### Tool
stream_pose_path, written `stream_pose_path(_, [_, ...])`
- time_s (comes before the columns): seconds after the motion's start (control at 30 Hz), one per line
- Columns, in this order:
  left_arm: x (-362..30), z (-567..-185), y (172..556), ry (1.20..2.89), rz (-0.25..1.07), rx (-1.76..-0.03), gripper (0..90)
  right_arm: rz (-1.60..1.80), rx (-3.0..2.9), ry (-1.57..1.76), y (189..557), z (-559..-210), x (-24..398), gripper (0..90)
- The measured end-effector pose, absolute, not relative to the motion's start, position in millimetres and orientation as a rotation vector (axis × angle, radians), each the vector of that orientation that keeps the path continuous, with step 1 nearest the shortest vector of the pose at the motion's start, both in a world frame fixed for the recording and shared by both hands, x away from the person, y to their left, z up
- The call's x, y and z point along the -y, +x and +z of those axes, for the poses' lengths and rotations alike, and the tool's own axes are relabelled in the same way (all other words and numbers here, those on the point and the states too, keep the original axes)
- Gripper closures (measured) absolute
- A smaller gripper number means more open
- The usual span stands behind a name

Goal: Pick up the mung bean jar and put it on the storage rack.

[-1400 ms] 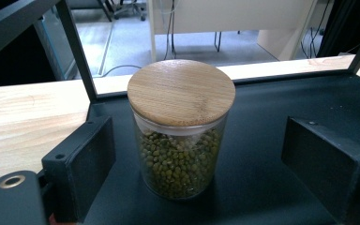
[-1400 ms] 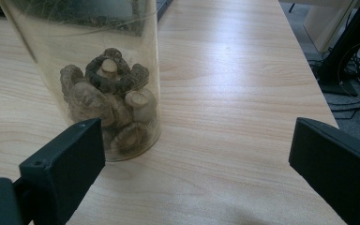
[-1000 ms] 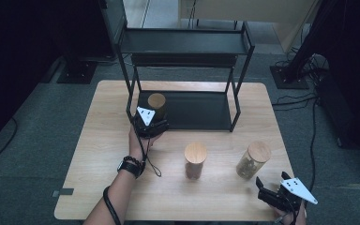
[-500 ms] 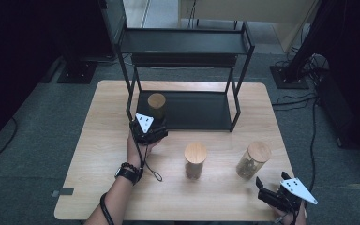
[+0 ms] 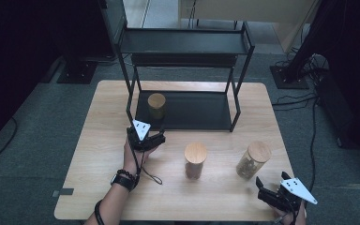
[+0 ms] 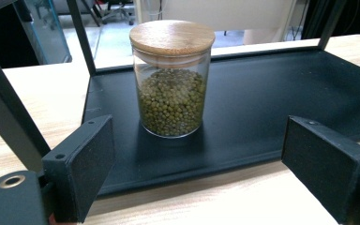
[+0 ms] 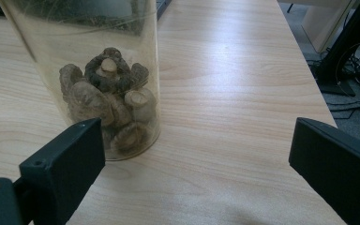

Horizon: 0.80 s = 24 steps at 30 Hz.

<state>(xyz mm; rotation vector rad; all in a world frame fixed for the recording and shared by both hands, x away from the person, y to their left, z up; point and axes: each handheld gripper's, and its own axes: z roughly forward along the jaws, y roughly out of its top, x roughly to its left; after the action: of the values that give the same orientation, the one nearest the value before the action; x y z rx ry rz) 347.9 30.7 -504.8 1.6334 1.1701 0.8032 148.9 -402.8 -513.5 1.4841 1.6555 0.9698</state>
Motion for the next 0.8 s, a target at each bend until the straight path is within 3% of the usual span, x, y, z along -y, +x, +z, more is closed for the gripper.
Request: stream_pose_path(0.8, [-59,-509,318,1.634,0.794,-1.17,10.6,0.961,-1.653,1.483,149,-514,402,3.5])
